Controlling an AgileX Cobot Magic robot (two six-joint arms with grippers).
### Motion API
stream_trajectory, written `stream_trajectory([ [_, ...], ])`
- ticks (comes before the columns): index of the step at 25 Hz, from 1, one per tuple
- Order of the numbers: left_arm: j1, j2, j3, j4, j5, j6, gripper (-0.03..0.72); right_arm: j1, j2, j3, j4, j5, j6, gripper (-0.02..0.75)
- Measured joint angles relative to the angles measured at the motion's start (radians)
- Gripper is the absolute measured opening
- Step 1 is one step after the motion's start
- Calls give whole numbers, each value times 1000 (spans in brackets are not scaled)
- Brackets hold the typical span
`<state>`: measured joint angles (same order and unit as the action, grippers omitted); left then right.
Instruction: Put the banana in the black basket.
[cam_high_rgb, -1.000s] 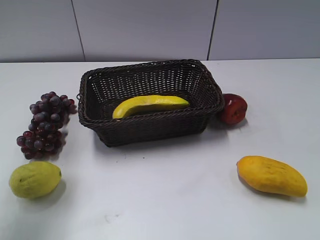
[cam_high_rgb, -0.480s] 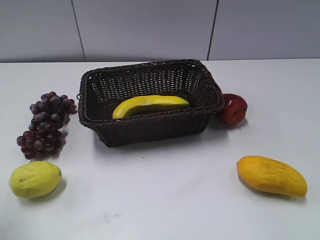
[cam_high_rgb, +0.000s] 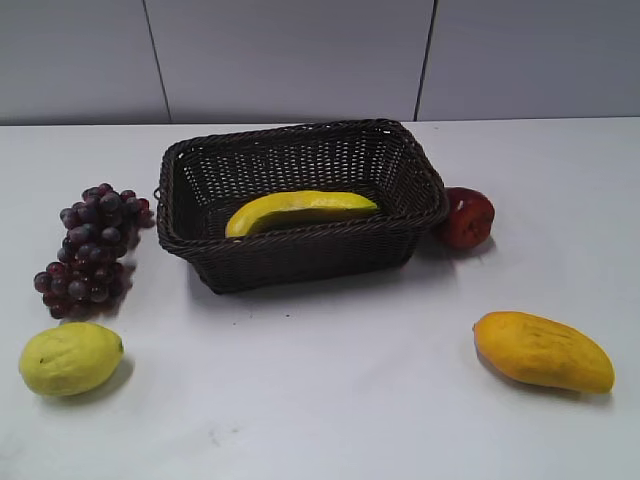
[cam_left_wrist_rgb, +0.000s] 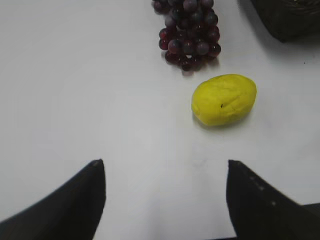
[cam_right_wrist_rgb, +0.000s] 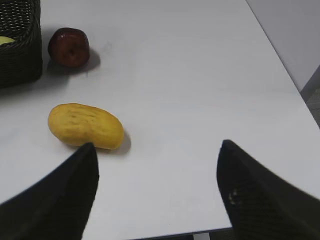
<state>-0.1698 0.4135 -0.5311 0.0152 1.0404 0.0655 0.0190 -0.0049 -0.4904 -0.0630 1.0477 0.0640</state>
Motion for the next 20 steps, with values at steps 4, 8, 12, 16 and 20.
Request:
stream_trajectory([
  [4, 0, -30, 15, -15, 8, 1, 557, 0, 0, 0, 0, 0, 0, 590],
  [8, 0, -32, 20, -26, 9, 6, 557, 0, 0, 0, 0, 0, 0, 590],
  [12, 0, -32, 23, -49, 9, 33, 557, 0, 0, 0, 0, 0, 0, 590],
  [16, 0, -32, 23, -65, 9, 53, 557, 0, 0, 0, 0, 0, 0, 590],
  [20, 0, -32, 23, -66, 9, 57, 557, 0, 0, 0, 0, 0, 0, 590],
])
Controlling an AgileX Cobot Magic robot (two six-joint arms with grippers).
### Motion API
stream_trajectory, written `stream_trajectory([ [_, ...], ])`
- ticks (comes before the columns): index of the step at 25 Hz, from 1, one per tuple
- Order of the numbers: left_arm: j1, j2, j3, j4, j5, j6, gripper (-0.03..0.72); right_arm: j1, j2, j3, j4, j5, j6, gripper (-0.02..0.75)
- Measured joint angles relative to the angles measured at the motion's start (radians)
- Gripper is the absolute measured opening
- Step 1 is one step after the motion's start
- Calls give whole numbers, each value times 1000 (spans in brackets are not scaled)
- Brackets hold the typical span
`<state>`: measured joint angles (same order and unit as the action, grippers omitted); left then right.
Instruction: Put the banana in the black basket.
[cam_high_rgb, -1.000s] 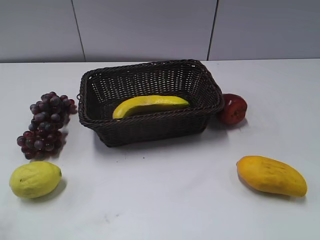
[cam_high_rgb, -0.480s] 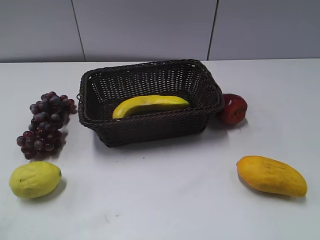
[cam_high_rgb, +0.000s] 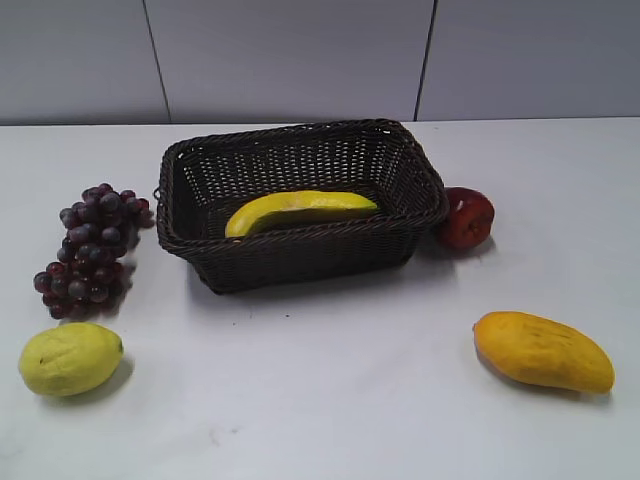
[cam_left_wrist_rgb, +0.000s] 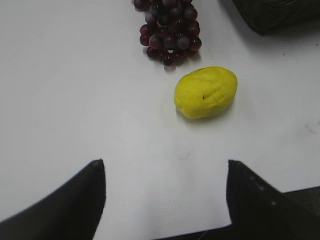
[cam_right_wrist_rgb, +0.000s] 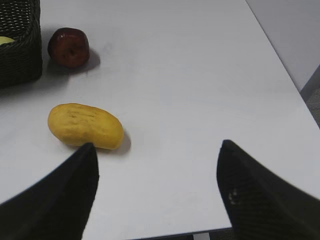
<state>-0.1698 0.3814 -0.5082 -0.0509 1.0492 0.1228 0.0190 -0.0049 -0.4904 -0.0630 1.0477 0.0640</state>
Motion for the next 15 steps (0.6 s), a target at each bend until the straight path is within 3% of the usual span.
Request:
stream_trajectory([
  [9, 1, -5, 0, -1, 0, 0, 557, 0, 0, 0, 0, 0, 0, 590],
  [15, 68, -103, 0, -1, -1, 0, 557, 0, 0, 0, 0, 0, 0, 590],
])
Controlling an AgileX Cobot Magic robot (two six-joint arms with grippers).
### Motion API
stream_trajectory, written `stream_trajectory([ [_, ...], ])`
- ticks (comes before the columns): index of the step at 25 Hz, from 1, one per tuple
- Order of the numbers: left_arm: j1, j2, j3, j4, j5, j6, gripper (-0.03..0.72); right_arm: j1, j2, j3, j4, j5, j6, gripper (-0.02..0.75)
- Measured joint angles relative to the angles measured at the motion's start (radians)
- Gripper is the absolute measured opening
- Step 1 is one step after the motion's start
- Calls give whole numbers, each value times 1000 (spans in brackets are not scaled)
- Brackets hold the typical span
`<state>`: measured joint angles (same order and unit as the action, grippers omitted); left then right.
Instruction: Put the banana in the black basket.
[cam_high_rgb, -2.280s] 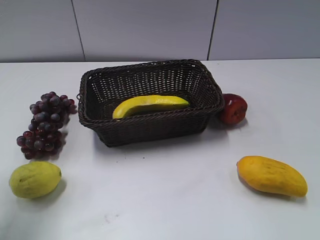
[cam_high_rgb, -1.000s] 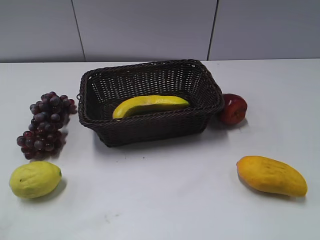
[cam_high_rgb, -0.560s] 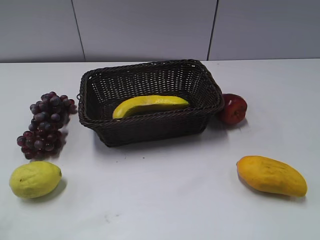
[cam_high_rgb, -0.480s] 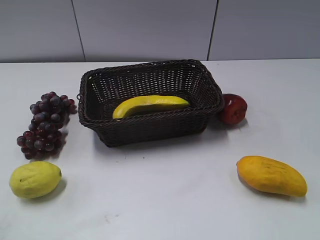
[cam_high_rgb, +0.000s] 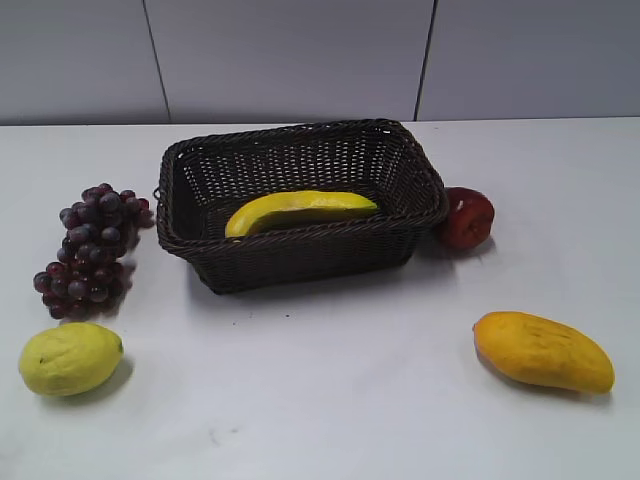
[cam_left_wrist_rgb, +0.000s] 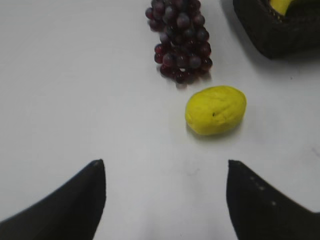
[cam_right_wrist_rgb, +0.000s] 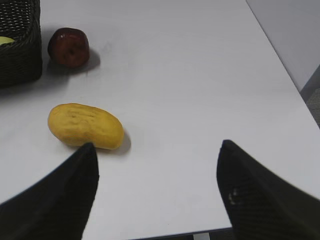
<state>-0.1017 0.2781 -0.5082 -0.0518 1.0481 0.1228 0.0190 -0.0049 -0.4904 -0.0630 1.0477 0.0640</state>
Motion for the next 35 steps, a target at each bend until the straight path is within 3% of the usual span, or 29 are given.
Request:
stream_trajectory([
  [5, 108, -128, 0, 0, 0, 0, 557, 0, 0, 0, 0, 0, 0, 590],
  [9, 152, -208, 0, 0, 1, 0, 557, 0, 0, 0, 0, 0, 0, 590],
  [35, 162, -284, 1, 0, 2, 1, 552, 0, 0, 0, 0, 0, 0, 590],
])
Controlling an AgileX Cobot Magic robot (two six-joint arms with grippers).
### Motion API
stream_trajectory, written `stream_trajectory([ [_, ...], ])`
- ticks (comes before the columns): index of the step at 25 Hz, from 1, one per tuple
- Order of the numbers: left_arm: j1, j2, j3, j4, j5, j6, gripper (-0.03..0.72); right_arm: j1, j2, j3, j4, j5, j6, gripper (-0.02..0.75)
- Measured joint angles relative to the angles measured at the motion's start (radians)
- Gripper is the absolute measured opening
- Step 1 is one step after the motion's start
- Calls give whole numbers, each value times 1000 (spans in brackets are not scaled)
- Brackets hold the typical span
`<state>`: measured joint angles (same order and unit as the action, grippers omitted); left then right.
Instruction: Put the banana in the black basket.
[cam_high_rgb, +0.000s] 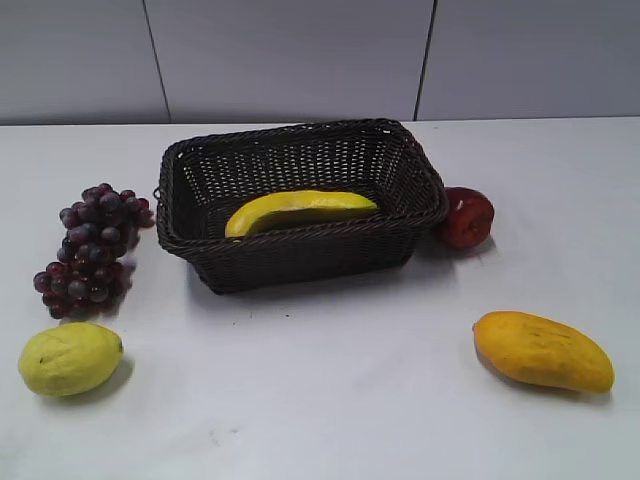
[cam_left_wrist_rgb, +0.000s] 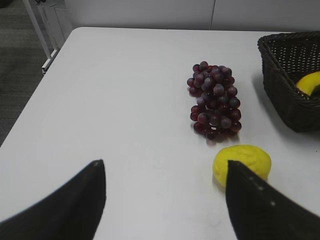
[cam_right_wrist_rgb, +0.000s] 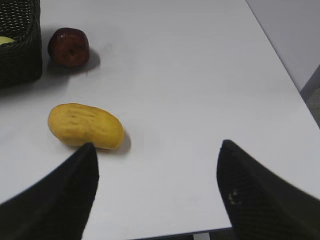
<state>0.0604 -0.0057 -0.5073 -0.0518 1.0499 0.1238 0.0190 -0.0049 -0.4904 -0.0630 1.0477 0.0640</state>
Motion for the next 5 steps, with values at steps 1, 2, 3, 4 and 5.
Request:
stream_trajectory([
  [1, 0, 0, 0, 0, 0, 0, 545, 0, 0, 0, 0, 0, 0, 590],
  [2, 0, 0, 0, 0, 0, 0, 538, 0, 0, 0, 0, 0, 0, 590],
  [3, 0, 0, 0, 0, 0, 0, 531, 0, 0, 0, 0, 0, 0, 590],
  [4, 0, 0, 0, 0, 0, 0, 525, 0, 0, 0, 0, 0, 0, 590],
  [5, 0, 0, 0, 0, 0, 0, 517, 0, 0, 0, 0, 0, 0, 590],
])
